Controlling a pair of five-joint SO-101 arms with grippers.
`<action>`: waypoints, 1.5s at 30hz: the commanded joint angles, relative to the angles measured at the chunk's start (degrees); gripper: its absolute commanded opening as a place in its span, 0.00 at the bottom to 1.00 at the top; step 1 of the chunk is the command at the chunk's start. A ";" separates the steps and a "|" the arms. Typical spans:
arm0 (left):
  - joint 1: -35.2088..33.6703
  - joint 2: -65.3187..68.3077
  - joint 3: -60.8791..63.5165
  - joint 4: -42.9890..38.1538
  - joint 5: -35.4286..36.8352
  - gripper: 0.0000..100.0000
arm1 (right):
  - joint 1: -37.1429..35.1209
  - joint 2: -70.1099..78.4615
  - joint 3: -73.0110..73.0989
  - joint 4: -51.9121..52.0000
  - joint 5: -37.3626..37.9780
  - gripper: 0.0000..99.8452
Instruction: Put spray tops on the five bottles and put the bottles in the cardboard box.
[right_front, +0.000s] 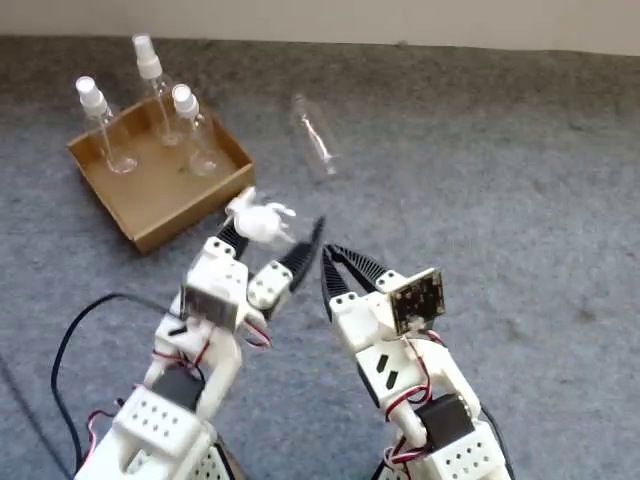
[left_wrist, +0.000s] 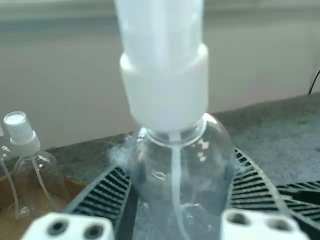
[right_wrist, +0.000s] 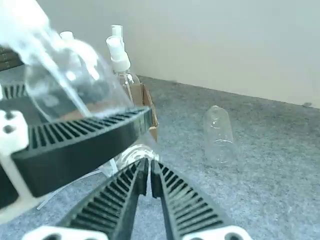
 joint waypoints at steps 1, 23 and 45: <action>-3.47 -1.10 -1.01 1.05 0.70 0.08 | 1.27 -1.63 7.87 -2.24 0.62 0.01; -30.20 -0.40 -24.84 29.01 0.70 0.08 | 1.54 -1.63 7.87 19.30 0.62 0.01; -31.78 -0.13 -31.69 36.31 -2.99 0.08 | 1.45 -1.63 8.04 49.19 0.62 0.01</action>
